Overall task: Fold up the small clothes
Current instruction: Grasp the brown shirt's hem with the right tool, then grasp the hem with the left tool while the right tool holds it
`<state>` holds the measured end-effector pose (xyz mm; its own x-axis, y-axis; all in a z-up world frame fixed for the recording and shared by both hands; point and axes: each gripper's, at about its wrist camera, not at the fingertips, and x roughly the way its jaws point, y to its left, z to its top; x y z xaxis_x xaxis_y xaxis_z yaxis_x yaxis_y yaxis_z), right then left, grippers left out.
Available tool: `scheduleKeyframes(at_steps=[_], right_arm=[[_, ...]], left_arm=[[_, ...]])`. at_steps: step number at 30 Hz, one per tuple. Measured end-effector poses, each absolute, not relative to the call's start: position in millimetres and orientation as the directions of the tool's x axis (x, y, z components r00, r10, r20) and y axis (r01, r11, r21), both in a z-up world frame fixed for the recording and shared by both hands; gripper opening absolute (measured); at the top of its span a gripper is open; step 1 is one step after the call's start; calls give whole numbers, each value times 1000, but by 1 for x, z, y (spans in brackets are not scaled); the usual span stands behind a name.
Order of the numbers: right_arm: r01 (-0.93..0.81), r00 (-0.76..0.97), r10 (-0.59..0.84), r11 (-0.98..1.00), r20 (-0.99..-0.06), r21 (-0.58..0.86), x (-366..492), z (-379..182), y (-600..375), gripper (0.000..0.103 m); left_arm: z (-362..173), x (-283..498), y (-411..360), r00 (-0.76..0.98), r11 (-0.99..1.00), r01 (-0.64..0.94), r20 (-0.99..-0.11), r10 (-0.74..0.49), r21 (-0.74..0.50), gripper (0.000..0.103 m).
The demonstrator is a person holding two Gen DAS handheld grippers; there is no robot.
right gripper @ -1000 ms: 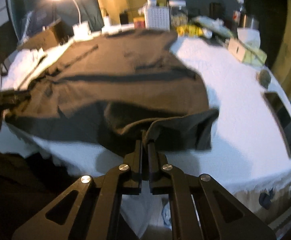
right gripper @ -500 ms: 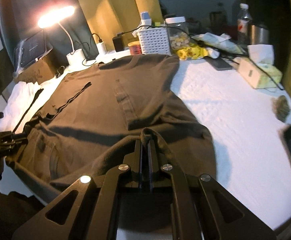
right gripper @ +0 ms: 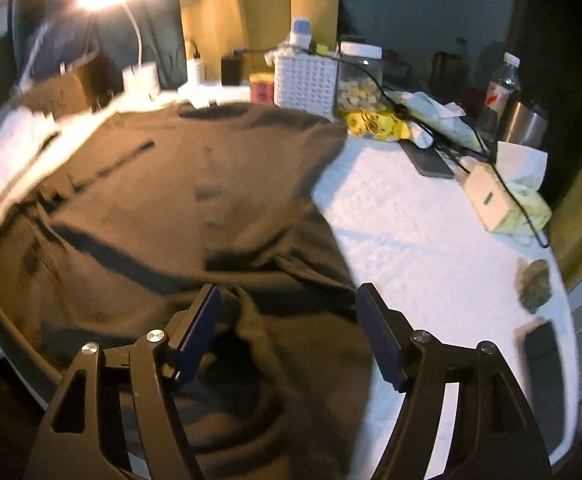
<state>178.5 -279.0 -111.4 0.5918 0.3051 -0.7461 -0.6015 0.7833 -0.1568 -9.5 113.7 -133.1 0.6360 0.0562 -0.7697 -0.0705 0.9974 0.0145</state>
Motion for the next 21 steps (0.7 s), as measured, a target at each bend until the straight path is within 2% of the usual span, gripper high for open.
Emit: scheduleKeyframes(at_steps=[5, 10, 12, 14, 15, 17, 21], right_arm=[[-658, 567, 265, 716, -780, -234, 174, -124, -278, 73], [-728, 516, 296, 646, -804, -229, 173, -133, -258, 67], [-758, 478, 318, 620, -819, -202, 176, -140, -247, 56], [-772, 453, 339, 612, -825, -172, 177, -145, -242, 20], [-770, 442, 348, 620, -827, -151, 178, -146, -242, 12], [-757, 450, 362, 639, -816, -134, 177, -144, -247, 6], [-677, 484, 375, 733, -791, -66, 178, -135, -274, 6]], left_arm=[[-135, -13, 122, 624, 995, -101, -780, 52, -14, 0], [-132, -7, 123, 626, 990, -123, -779, 25, -67, 0], [-135, -3, 121, 615, 990, -125, -788, 32, -58, 0], [-136, -1, 118, 609, 991, -118, -793, 28, -55, 0], [-136, -1, 118, 607, 992, -116, -794, 25, -57, 0], [-137, -1, 117, 605, 992, -112, -796, 18, -63, 0], [-139, -1, 117, 598, 993, -104, -801, 14, -60, 0]])
